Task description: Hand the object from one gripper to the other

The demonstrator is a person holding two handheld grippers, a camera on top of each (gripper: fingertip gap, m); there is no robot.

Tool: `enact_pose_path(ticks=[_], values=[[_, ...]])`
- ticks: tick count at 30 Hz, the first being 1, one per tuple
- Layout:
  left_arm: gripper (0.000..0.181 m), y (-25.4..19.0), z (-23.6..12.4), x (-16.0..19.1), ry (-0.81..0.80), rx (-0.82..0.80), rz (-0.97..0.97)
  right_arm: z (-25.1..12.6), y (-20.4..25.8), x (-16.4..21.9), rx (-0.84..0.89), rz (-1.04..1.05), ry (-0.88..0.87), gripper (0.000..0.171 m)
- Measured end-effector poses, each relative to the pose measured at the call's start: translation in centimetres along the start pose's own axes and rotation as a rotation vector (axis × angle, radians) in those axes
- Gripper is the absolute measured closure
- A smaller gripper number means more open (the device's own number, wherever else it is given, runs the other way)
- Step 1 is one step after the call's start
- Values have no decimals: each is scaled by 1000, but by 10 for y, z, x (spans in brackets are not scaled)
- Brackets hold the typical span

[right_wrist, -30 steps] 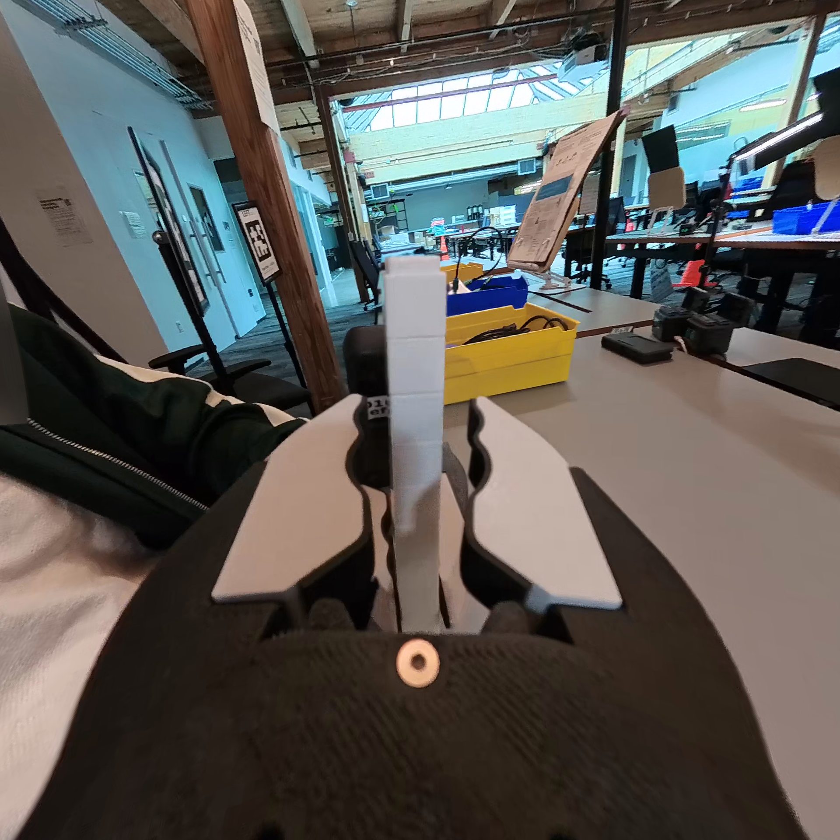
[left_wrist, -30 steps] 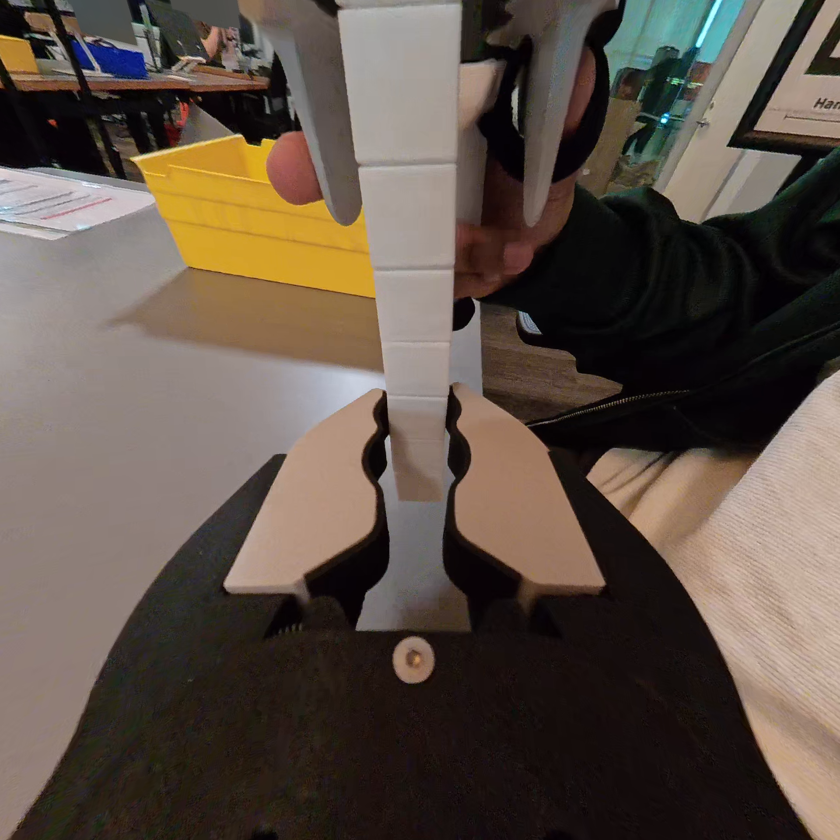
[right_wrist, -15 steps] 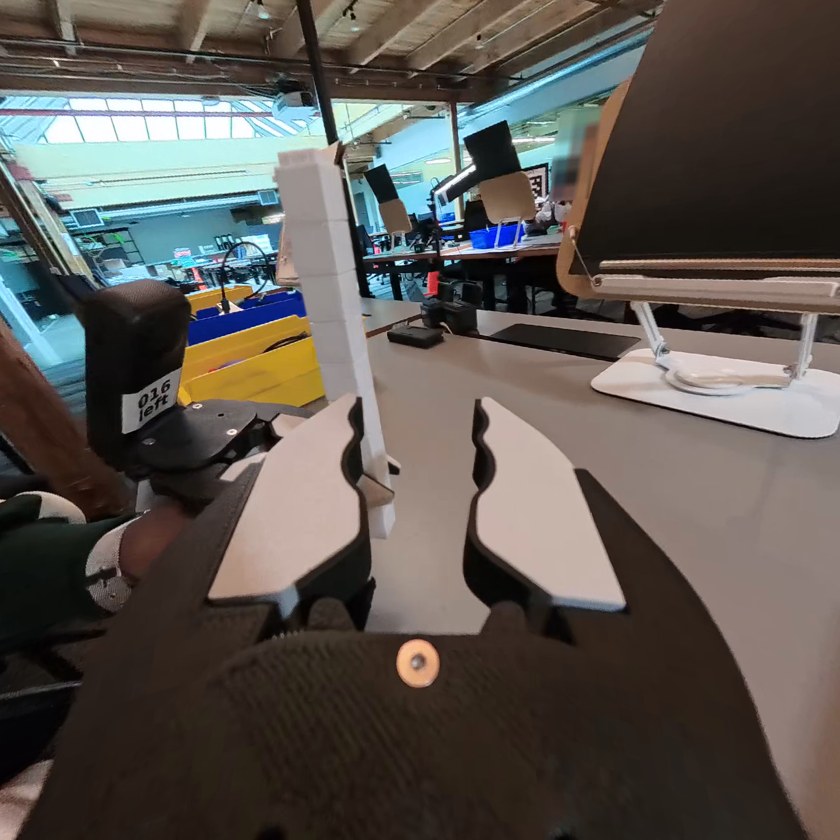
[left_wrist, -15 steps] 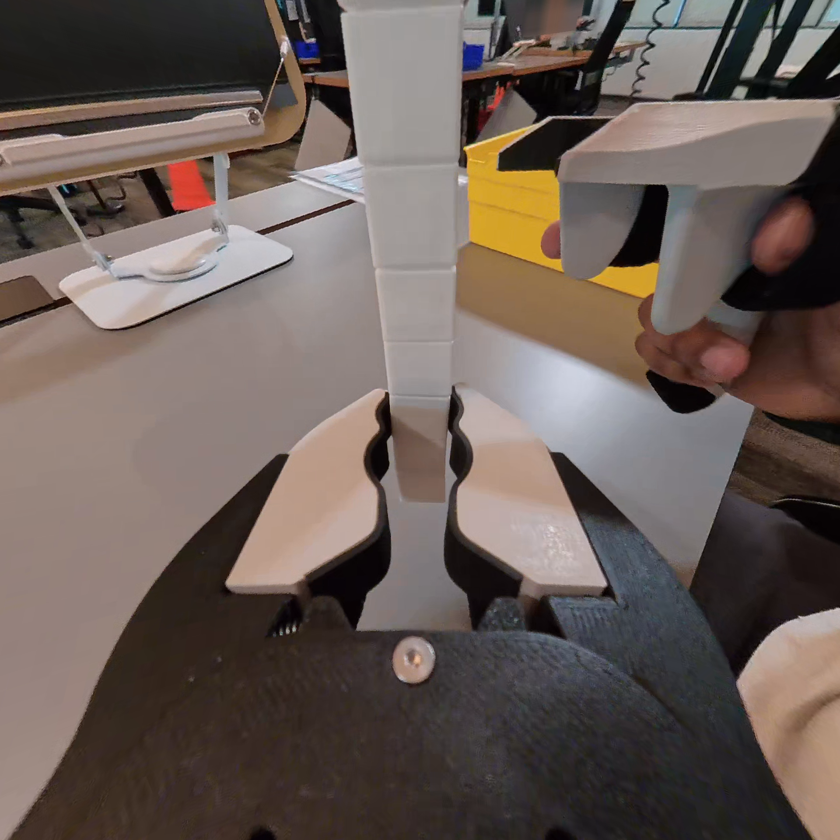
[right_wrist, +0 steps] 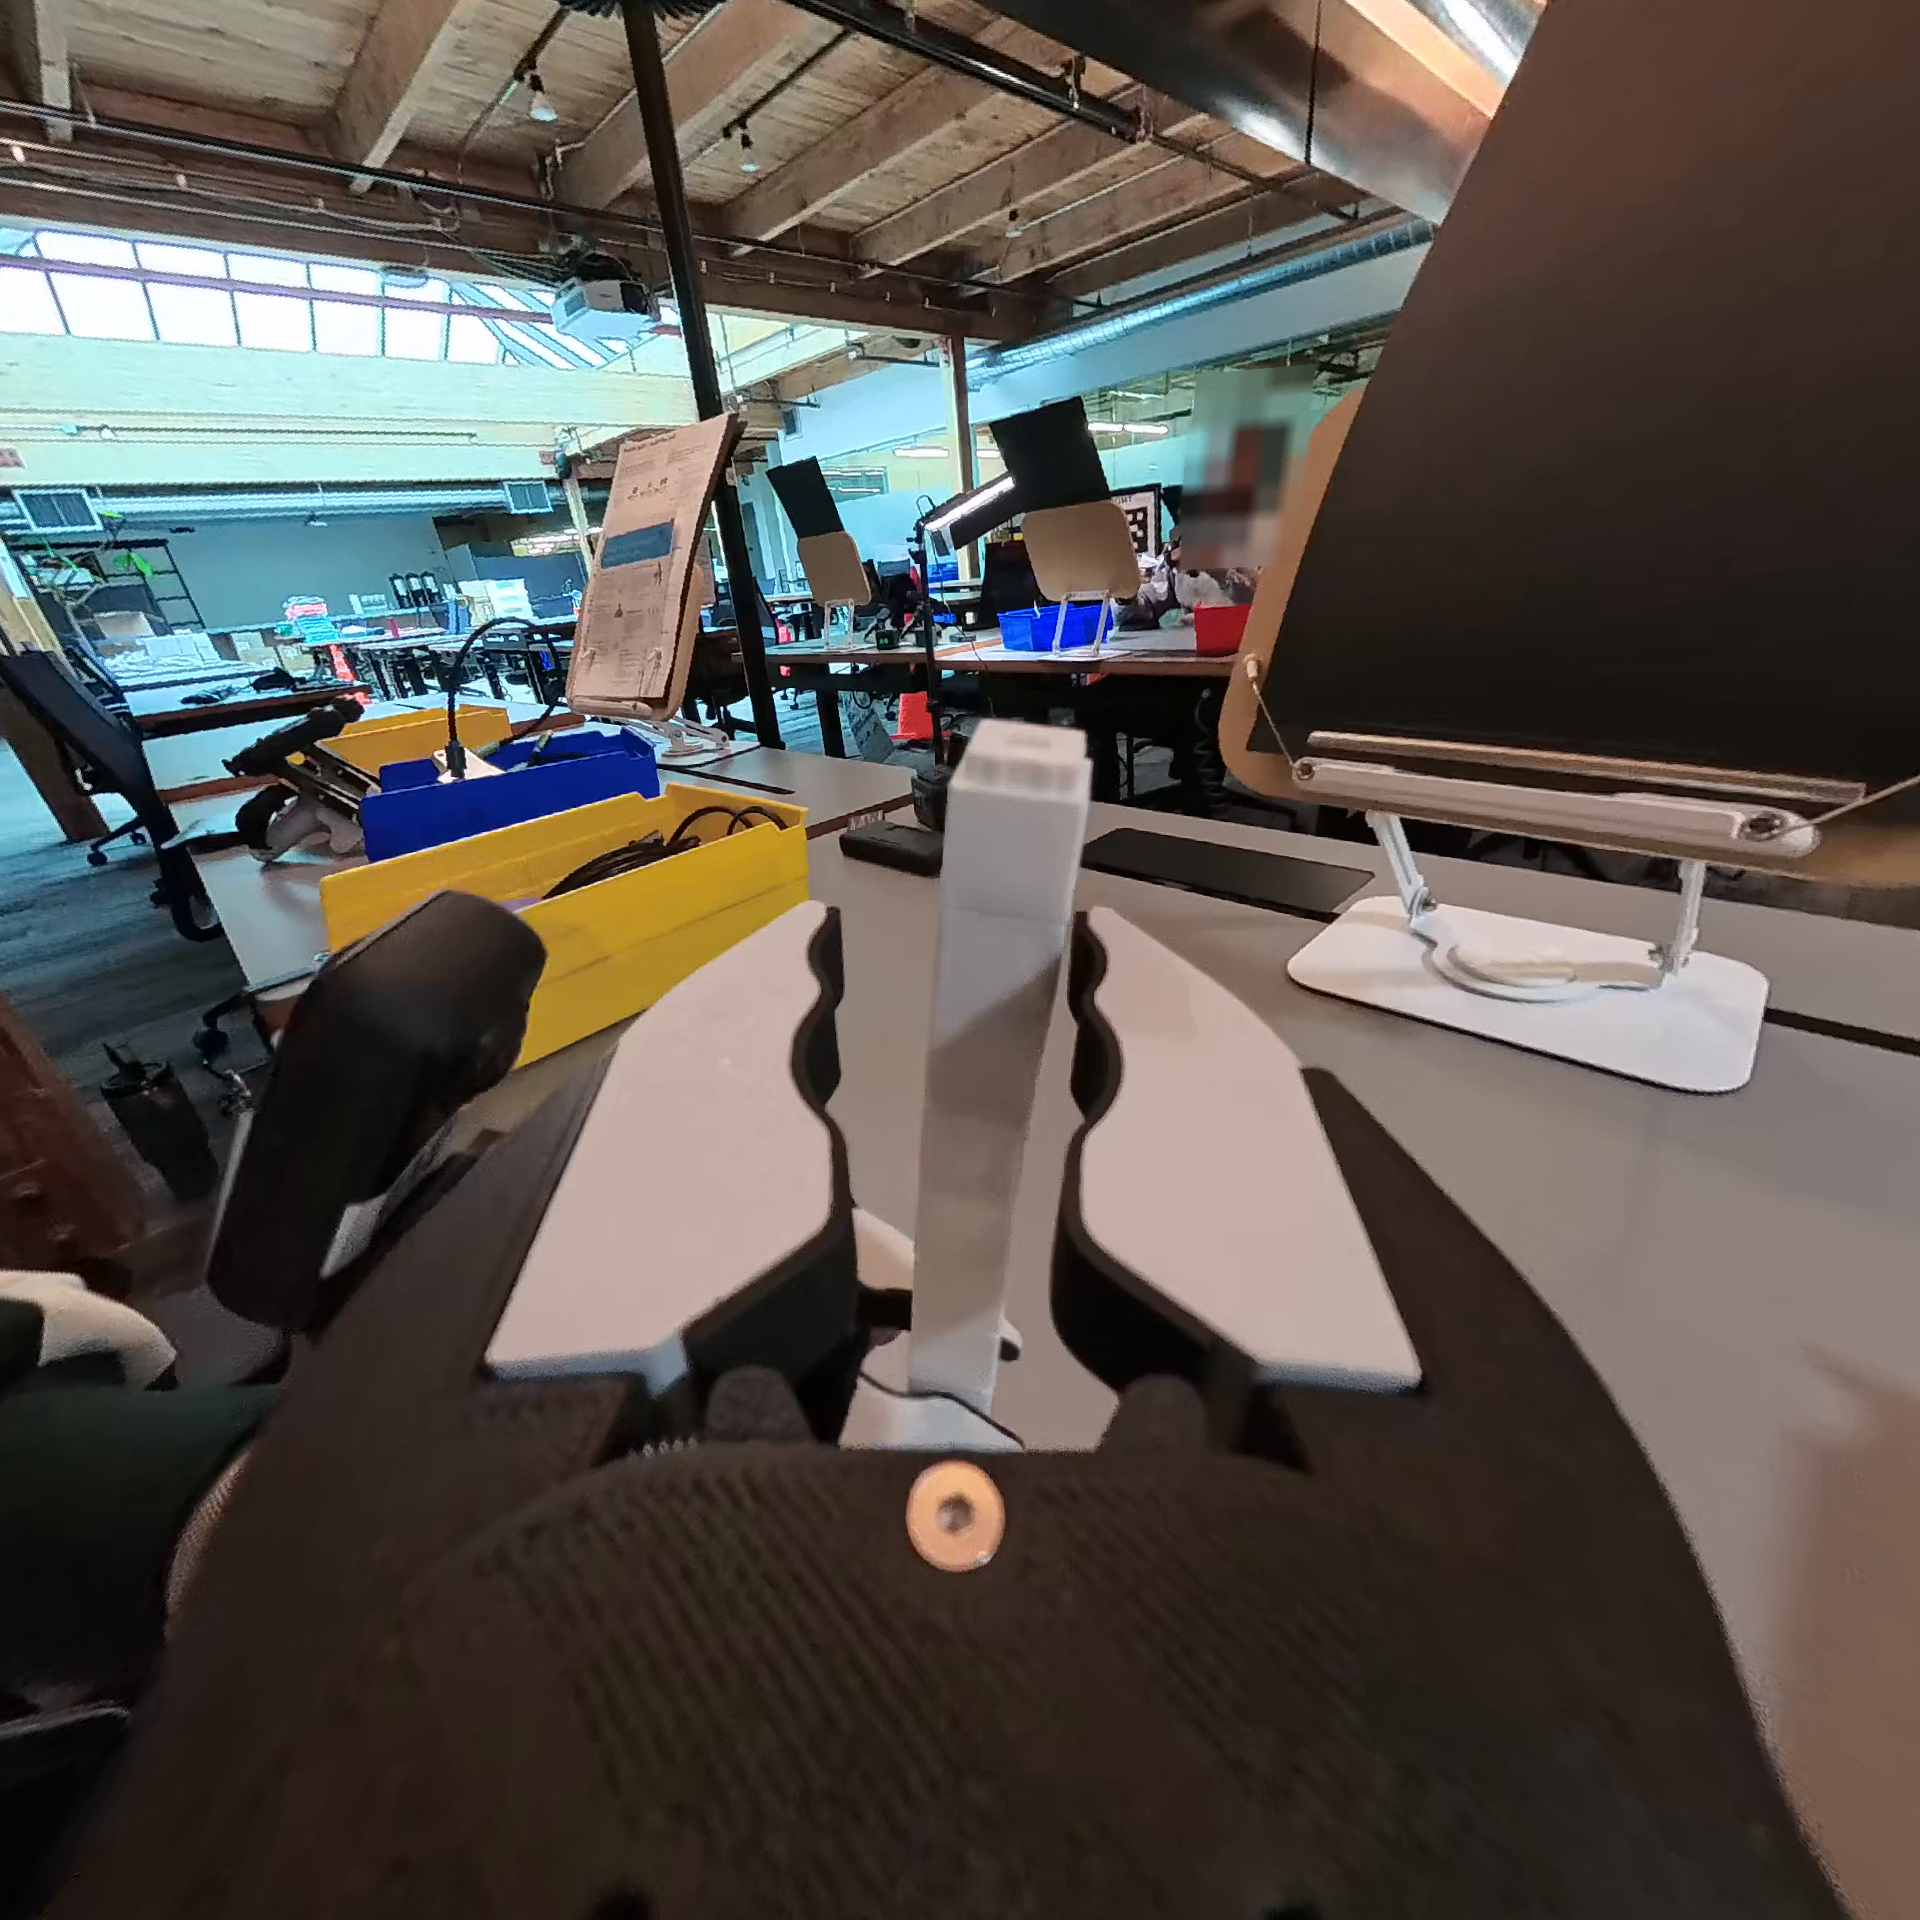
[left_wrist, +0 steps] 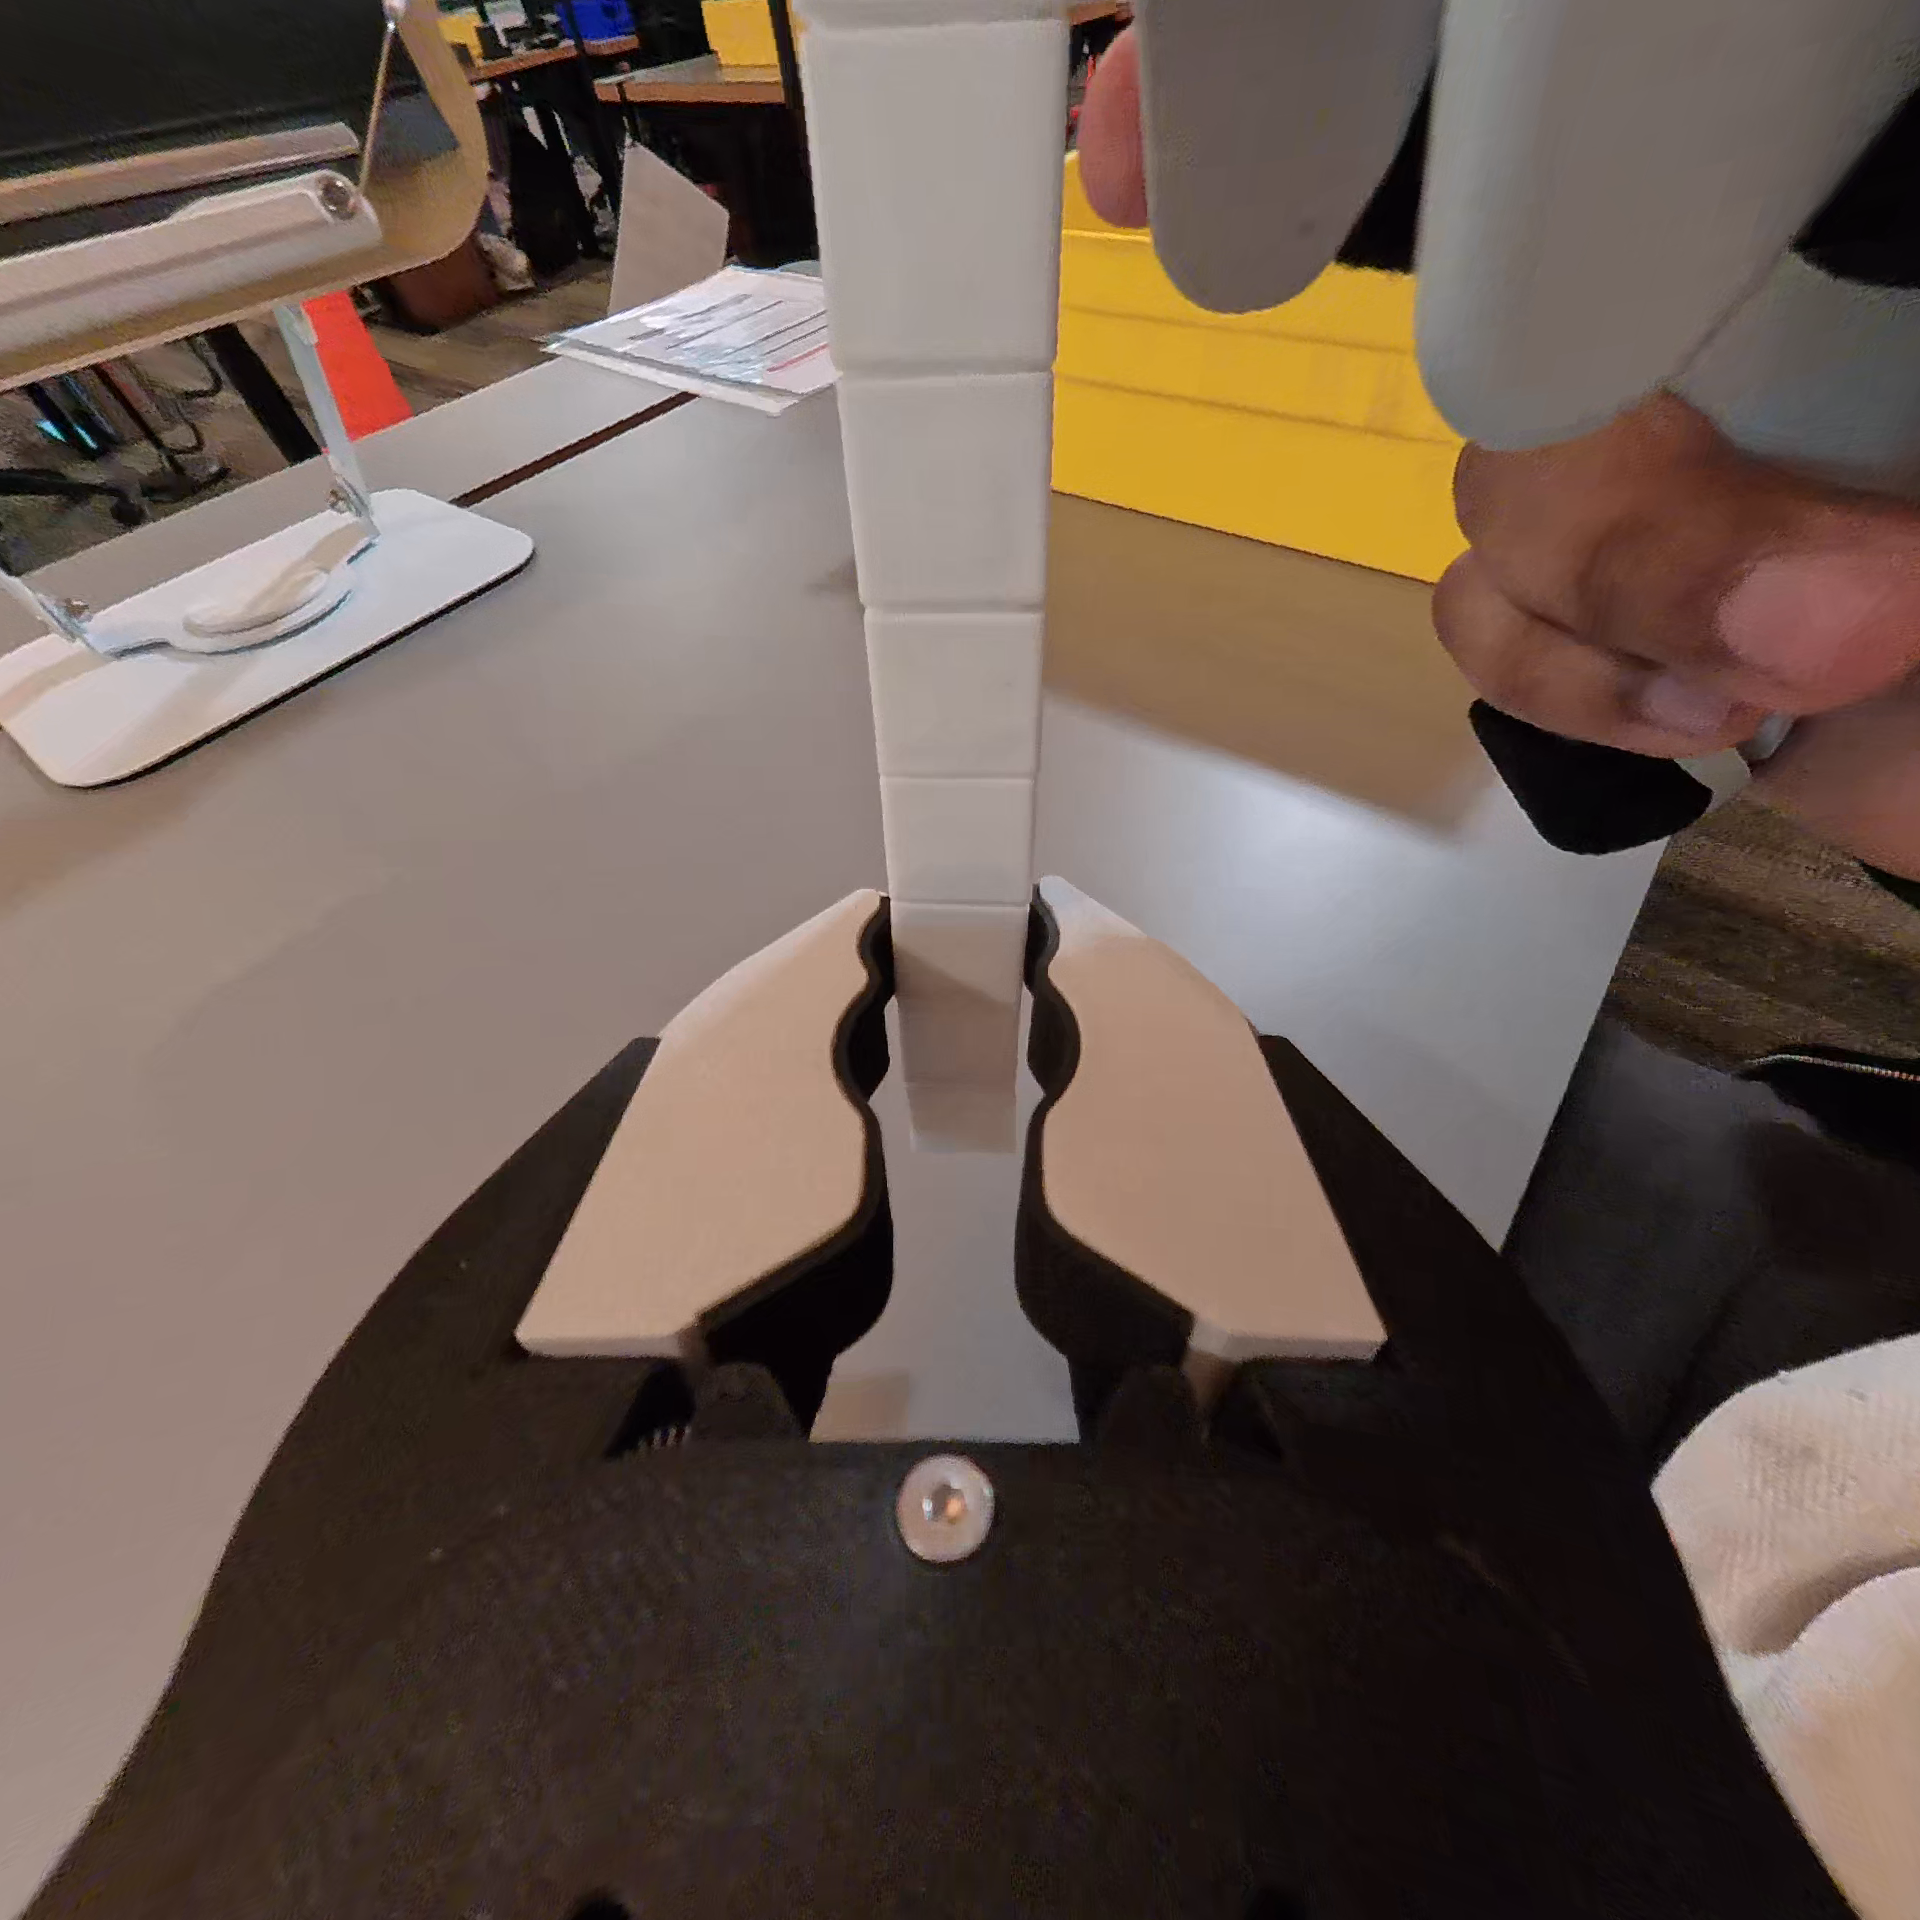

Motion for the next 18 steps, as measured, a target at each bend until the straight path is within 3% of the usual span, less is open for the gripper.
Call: enact_pose_path(ticks=[1, 7, 11, 18], values=[[159, -2, 0, 0, -5, -1, -2, -1, 0, -1, 4, 12, 3, 130], [159, -8, 1, 1, -23, 3, -12, -3, -6, -3, 23, 55, 12, 147], [157, -11, 3, 3, -25, -5, -6, -3, -10, -1, 12, 72, 16, 148], [105, -15, 0, -3, -102, 112, -2, -7, -19, -9, -50, 52, 0, 148]])
Point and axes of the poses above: each gripper's, where its closed fingertips meet, z out along the fingers, x out of its underside, y = z × x across the jaws, the point moved 10 cm from there along -z, back along the fingers, and after that the axes turned 3 degrees about -x, right-handed, at the moved point
